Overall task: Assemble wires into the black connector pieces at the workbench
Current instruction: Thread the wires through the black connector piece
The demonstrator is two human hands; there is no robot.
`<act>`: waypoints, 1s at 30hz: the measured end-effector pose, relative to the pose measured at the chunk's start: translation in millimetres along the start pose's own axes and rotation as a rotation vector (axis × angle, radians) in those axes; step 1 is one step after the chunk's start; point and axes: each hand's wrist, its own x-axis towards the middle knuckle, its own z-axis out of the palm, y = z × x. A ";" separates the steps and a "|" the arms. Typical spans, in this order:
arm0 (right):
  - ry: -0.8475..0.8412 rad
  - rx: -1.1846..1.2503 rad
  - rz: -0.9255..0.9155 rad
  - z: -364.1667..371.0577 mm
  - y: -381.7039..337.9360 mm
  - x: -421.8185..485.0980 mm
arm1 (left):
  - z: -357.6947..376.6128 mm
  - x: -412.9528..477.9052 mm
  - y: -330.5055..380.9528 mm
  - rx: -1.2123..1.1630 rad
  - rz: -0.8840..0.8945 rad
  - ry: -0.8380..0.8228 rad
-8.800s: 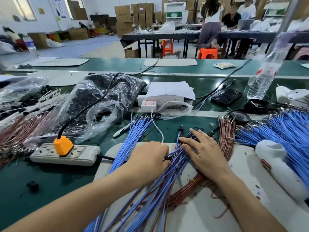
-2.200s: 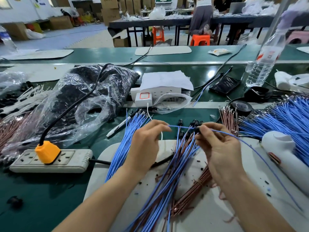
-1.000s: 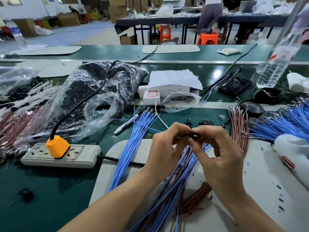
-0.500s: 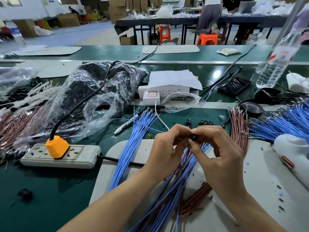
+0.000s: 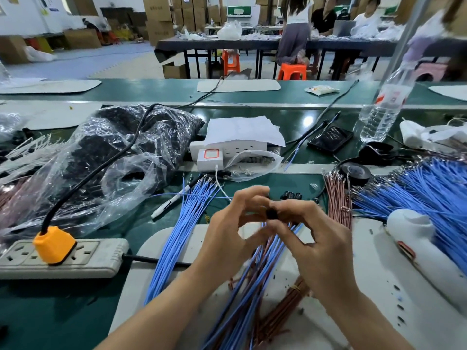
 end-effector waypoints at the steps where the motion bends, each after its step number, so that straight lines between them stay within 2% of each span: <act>1: -0.006 0.025 0.013 -2.9 1.0 1.4 | -0.6 0.4 0.5 0.003 -0.002 0.033; 3: 0.040 0.108 0.101 -10.8 4.4 7.4 | -1.1 1.3 1.1 0.029 -0.005 0.081; 5: 0.098 -0.035 0.168 -18.7 14.4 12.4 | -0.2 1.4 0.8 0.028 -0.030 0.097; 7: 0.004 -0.404 0.328 -27.7 31.3 16.0 | 0.3 0.0 0.3 0.026 -0.060 0.104; 8: -0.080 -0.548 0.473 -32.1 38.9 16.1 | 0.7 -0.5 0.5 0.022 -0.074 0.103; 10: -0.199 -0.663 0.741 -38.1 44.6 17.5 | 0.7 -0.3 1.9 0.013 -0.084 0.083; 12: -0.257 -0.744 0.845 -39.8 44.5 17.5 | 0.8 -0.8 2.7 0.010 -0.081 0.058; 15: -0.303 -0.837 0.867 -38.8 46.0 18.3 | 1.0 -1.8 3.2 0.003 -0.085 0.040; 21: -0.250 -0.786 0.883 -40.3 54.9 16.3 | 1.4 -2.4 3.2 0.002 -0.056 0.054; 26: -0.131 -0.610 0.922 -49.6 59.1 21.6 | 1.8 -2.8 3.5 -0.004 -0.044 0.059; 30: -0.103 -0.548 0.949 -53.5 60.7 23.5 | 2.0 -3.4 3.0 0.033 -0.035 0.049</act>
